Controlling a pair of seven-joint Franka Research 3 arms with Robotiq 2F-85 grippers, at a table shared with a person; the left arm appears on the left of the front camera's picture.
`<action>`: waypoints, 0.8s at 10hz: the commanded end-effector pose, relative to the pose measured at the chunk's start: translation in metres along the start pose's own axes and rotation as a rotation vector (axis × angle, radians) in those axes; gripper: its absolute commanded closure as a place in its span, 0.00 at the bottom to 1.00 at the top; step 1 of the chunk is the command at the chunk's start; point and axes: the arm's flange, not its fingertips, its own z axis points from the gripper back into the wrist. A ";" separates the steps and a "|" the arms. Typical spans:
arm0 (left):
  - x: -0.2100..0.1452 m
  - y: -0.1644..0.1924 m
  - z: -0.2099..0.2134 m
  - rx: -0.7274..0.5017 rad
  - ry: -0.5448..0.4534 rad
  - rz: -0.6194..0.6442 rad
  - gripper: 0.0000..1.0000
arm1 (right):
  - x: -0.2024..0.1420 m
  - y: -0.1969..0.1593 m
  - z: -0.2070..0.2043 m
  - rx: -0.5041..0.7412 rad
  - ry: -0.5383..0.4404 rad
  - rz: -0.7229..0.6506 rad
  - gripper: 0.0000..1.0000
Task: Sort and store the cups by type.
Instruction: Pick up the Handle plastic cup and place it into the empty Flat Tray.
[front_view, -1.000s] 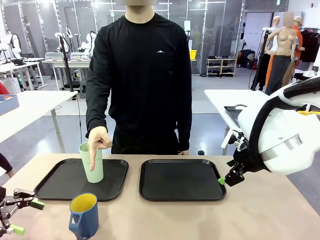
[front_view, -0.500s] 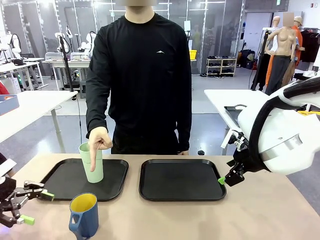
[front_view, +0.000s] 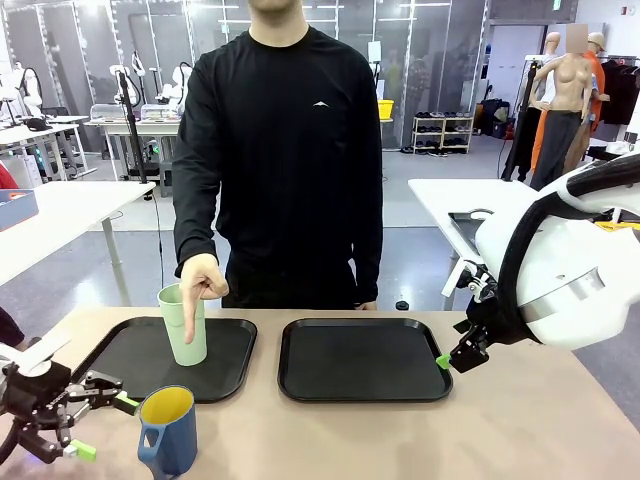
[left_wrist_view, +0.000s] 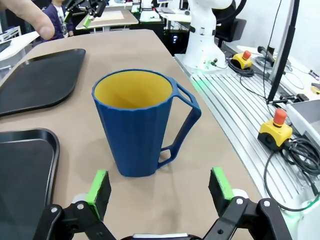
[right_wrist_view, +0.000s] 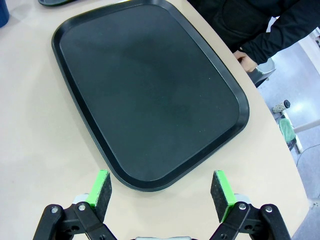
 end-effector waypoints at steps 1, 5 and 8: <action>-0.002 0.013 -0.010 0.008 -0.049 -0.041 0.00 | 0.001 0.001 0.000 -0.001 -0.001 0.000 0.00; -0.002 0.028 -0.036 0.037 -0.061 -0.056 0.00 | 0.001 0.001 0.000 -0.001 -0.001 0.000 0.00; -0.004 0.035 -0.050 -0.004 -0.072 -0.041 0.00 | 0.001 0.001 0.000 -0.001 -0.001 0.000 0.00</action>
